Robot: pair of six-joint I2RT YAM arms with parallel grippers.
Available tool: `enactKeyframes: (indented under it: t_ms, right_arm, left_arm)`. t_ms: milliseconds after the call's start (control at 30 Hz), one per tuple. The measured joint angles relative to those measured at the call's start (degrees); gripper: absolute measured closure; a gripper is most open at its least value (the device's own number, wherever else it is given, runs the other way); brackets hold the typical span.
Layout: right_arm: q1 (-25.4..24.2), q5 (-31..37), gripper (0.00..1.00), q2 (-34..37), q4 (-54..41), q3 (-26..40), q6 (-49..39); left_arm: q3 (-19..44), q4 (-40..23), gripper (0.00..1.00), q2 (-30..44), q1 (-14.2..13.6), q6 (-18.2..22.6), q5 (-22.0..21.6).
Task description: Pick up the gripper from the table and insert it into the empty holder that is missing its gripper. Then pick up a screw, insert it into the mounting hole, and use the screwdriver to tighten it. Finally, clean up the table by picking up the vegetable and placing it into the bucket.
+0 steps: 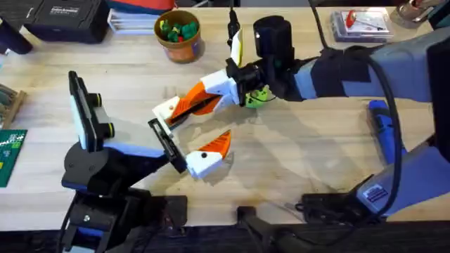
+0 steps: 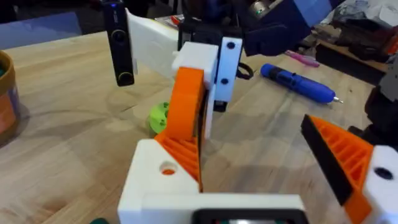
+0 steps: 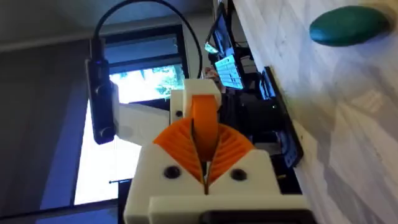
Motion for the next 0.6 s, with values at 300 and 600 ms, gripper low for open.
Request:
enactKeyframes:
  t_ms: [300, 600]
  right_arm:
    - [0.1, 0.5, 0.954, 0.0, 0.0, 0.0, 0.2]
    - [0.4, 1.5, 0.86, 0.0, 3.0, 0.0, 0.6]
  left_arm:
    - [0.0, 0.0, 0.015, 0.0, 0.0, -0.2, -0.3]
    - [0.0, 0.1, 0.015, 0.0, 0.1, 0.3, -0.9]
